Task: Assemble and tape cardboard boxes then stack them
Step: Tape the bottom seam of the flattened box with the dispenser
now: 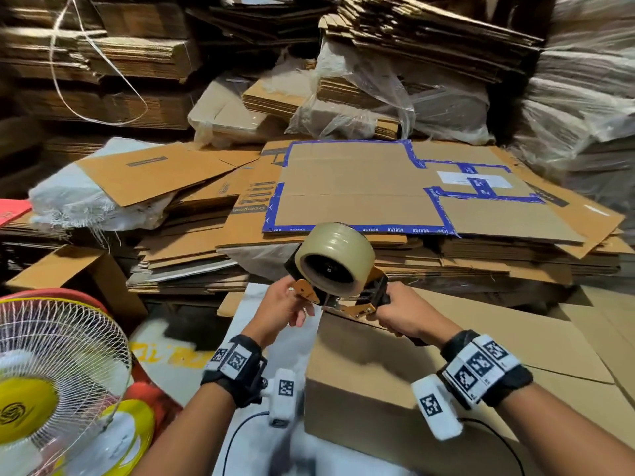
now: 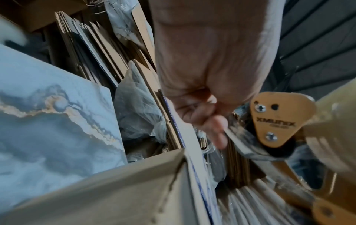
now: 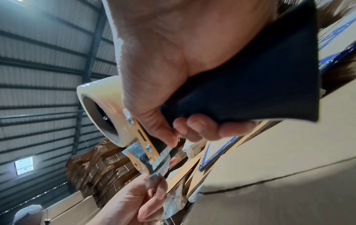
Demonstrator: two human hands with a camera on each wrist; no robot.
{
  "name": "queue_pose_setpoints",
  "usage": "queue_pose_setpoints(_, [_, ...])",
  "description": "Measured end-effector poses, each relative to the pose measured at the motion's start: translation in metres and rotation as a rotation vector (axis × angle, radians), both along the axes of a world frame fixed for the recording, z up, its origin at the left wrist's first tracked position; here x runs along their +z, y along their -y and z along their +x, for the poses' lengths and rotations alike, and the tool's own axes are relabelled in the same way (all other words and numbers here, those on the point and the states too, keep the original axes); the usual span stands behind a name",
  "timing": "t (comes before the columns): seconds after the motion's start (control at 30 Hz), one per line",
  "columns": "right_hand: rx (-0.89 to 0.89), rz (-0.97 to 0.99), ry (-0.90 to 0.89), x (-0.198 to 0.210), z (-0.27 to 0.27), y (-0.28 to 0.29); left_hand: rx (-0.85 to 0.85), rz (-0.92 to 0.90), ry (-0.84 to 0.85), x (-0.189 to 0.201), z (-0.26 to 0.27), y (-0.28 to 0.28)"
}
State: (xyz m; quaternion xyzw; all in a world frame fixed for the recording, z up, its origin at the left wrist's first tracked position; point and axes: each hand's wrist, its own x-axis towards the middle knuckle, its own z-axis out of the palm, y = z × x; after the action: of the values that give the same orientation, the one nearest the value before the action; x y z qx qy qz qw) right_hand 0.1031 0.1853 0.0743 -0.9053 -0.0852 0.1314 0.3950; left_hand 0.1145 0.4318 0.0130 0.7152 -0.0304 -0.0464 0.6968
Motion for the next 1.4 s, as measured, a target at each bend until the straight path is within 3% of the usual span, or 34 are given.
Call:
queue_pose_setpoints(0.3, [-0.037, -0.058, -0.072, -0.001, 0.015, 0.011, 0.072, 0.125, 0.218, -0.04, 0.021, 0.012])
queue_pose_setpoints(0.4, [-0.025, -0.053, -0.108, -0.001, 0.016, 0.017, 0.188, 0.143, 0.21, -0.056, 0.023, 0.003])
queue_pose_setpoints(0.77, [0.002, -0.12, -0.079, -0.001, 0.015, 0.025, 0.131, 0.06, 0.16, -0.08, 0.02, 0.008])
queue_pose_setpoints(0.87, [0.006, -0.202, -0.085, -0.012, 0.021, 0.027, 0.106, 0.162, 0.163, -0.098, 0.022, 0.01])
queue_pose_setpoints(0.93, [-0.003, -0.242, -0.092, -0.022, 0.027, 0.03, 0.06, 0.326, 0.205, -0.108, 0.022, 0.017])
queue_pose_setpoints(1.03, [-0.021, -0.267, -0.102, -0.035, 0.034, 0.036, -0.007, 0.43, 0.217, -0.104, 0.02, 0.033])
queue_pose_setpoints(1.2, [-0.037, -0.27, -0.093, -0.041, 0.037, 0.043, -0.044, 0.614, 0.057, -0.106, 0.025, 0.029])
queue_pose_setpoints(1.27, [-0.039, -0.275, -0.095, -0.044, 0.038, 0.044, 0.037, 0.672, 0.07, -0.103, 0.021, 0.026])
queue_pose_setpoints(1.37, [-0.029, -0.273, -0.103, -0.042, 0.04, 0.043, 0.284, 0.543, 0.155, -0.085, 0.012, 0.028])
queue_pose_setpoints(1.4, [-0.025, -0.269, -0.107, -0.041, 0.04, 0.043, 0.289, 0.477, 0.157, -0.077, 0.008, 0.03])
